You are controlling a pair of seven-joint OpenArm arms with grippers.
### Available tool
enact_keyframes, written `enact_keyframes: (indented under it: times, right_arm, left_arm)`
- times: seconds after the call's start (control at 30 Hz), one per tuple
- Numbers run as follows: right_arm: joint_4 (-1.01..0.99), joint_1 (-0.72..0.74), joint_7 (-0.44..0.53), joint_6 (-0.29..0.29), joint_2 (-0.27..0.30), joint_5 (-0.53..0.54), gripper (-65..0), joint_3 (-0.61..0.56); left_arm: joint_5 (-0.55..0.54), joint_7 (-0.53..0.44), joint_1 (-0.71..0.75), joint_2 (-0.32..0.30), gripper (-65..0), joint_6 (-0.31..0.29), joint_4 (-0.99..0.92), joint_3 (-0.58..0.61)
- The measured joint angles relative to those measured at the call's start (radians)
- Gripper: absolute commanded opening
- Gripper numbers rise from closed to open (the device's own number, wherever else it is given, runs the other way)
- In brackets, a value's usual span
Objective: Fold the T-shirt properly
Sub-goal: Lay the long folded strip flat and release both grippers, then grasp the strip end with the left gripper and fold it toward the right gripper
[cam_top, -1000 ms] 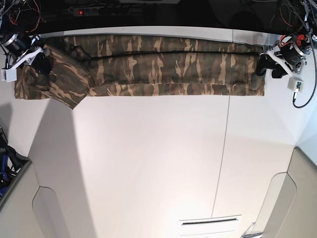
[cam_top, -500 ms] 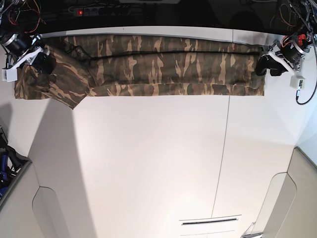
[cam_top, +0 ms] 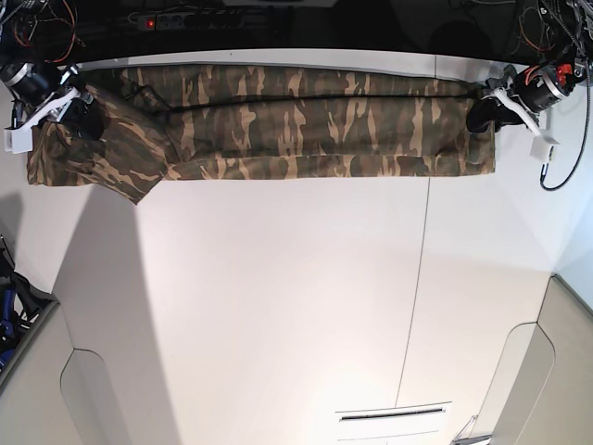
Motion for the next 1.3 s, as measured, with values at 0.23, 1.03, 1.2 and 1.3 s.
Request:
enact_keyframes:
  times: [0.23,1.03,1.2,1.3]
  right_arm:
    - [0.000,0.000,-0.021,0.000,0.000,0.074,-65.0,0.000]
    - [0.000,0.009,-0.058,0.005,0.000,0.096,-65.0,0.093]
    - [0.000,0.030,-0.058,0.005,-0.002,0.095,-65.0,0.093]
    - [0.000,0.033,-0.058,0.005,-0.002,0.093,-65.0,0.093]
  left_arm:
    - [0.002,-0.049,0.000,-0.003,-65.0,-0.035,0.000,0.001]
    - [-0.171,0.116,0.005,-0.082,-65.0,-0.068,0.474,-0.071]
    - [-0.194,0.109,0.005,0.001,-65.0,-0.068,0.535,-0.040]
    - [-0.165,0.107,0.005,0.011,-65.0,-0.068,0.535,0.055]
